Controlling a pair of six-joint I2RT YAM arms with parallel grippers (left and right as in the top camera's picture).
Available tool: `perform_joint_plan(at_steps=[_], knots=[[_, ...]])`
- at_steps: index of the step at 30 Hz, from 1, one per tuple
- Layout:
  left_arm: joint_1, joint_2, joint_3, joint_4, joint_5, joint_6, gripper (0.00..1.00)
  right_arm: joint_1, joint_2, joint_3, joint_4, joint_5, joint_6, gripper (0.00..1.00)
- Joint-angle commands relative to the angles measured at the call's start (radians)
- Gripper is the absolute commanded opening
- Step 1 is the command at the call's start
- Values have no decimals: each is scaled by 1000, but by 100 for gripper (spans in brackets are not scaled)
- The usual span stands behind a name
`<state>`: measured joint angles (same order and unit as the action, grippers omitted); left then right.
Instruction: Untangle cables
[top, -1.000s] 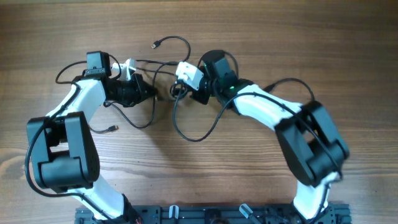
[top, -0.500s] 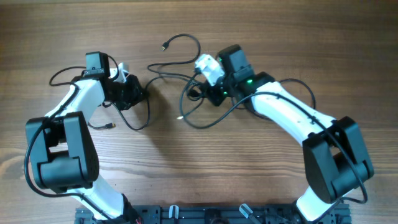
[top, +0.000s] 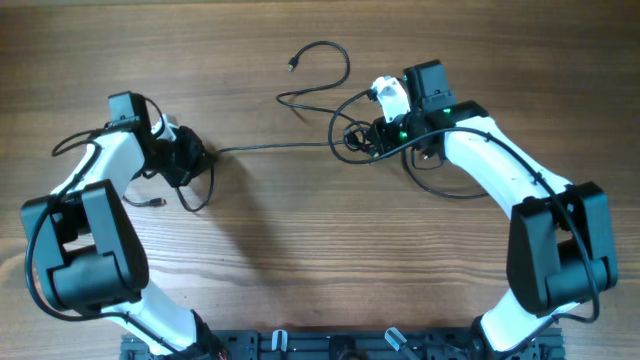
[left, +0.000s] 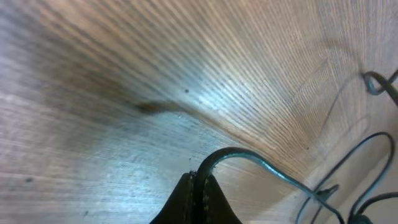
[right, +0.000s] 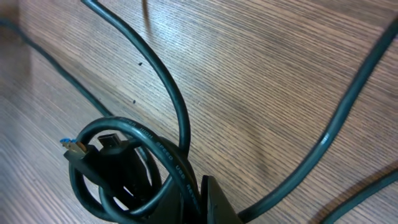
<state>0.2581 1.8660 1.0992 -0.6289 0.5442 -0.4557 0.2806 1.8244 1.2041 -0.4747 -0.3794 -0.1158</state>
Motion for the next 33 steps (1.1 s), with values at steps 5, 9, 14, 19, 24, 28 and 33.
perform_joint_plan(at_steps=[5, 9, 14, 19, 24, 28, 33], knots=[[119, -20, -3, -27, -217, -110, 4, -167, -26, 5, -9, 89, 124, 4], [123, -20, -3, -31, -217, -111, 4, -219, -26, 5, -8, 18, 203, 4], [124, -20, -3, -31, -225, -114, 4, -256, -26, 5, -8, -236, 205, 4], [123, -20, -3, -30, -210, -128, 4, -255, -26, -4, 0, -358, 251, 4], [91, -20, -3, 10, 172, 129, 11, -214, -23, -21, 15, -381, 346, 4], [64, -21, -2, 11, 586, 350, 44, -189, -22, -21, 56, -419, 510, 4], [38, -20, -3, 8, 690, 378, 72, -188, -22, -21, 127, -475, 736, 9]])
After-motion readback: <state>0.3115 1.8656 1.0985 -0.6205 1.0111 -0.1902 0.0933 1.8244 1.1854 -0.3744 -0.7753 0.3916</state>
